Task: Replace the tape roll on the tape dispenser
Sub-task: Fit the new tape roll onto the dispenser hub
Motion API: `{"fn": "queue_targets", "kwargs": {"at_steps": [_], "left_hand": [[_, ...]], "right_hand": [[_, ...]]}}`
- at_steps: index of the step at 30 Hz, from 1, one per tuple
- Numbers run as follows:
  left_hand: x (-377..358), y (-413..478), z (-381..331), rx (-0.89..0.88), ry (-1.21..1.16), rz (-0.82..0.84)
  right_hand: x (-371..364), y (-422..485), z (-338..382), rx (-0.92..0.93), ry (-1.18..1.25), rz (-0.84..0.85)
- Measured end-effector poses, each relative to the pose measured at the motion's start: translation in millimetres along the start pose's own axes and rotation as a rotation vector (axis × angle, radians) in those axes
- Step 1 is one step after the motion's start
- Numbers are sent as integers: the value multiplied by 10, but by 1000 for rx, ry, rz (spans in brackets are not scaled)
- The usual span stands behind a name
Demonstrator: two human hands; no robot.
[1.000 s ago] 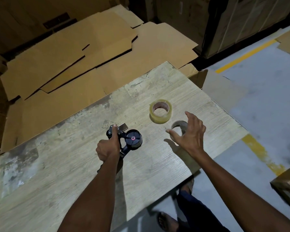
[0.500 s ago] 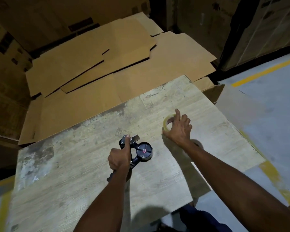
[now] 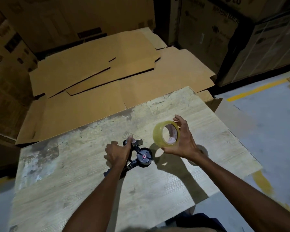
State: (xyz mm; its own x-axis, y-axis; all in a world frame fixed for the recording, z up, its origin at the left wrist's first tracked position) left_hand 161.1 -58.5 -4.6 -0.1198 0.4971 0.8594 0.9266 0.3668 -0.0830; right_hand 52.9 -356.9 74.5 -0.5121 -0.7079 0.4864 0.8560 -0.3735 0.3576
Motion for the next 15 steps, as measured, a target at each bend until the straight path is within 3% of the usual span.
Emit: {"fn": "queue_targets", "kwargs": {"at_steps": [3, 7, 10, 15], "left_hand": [[193, 40, -349, -210, -231, -26], [217, -81, -765, -222, -603, 396], [187, -242, -902, -199, -672, 678], [273, -400, -875, -366, -713, 761]], "right_hand": [[-24, -12, 207, 77, -4, 31], [-126, 15, 472, 182, -46, 113], [-194, 32, 668, 265, -88, 166], [-286, -10, 883, 382, -134, 254]]}}
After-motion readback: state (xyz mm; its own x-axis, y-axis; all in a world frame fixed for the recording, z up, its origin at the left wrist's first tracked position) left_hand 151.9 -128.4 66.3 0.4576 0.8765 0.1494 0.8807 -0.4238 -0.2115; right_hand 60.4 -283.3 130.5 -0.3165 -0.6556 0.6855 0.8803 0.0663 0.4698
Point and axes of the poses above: each hand's wrist, its own y-axis towards the middle knuckle, its own x-axis out of the back of the hand, z = x × y, the point moved 9 cm from there along y, towards the middle knuckle, and after that the axes turned 10 degrees about -z, right-handed, at the moved point
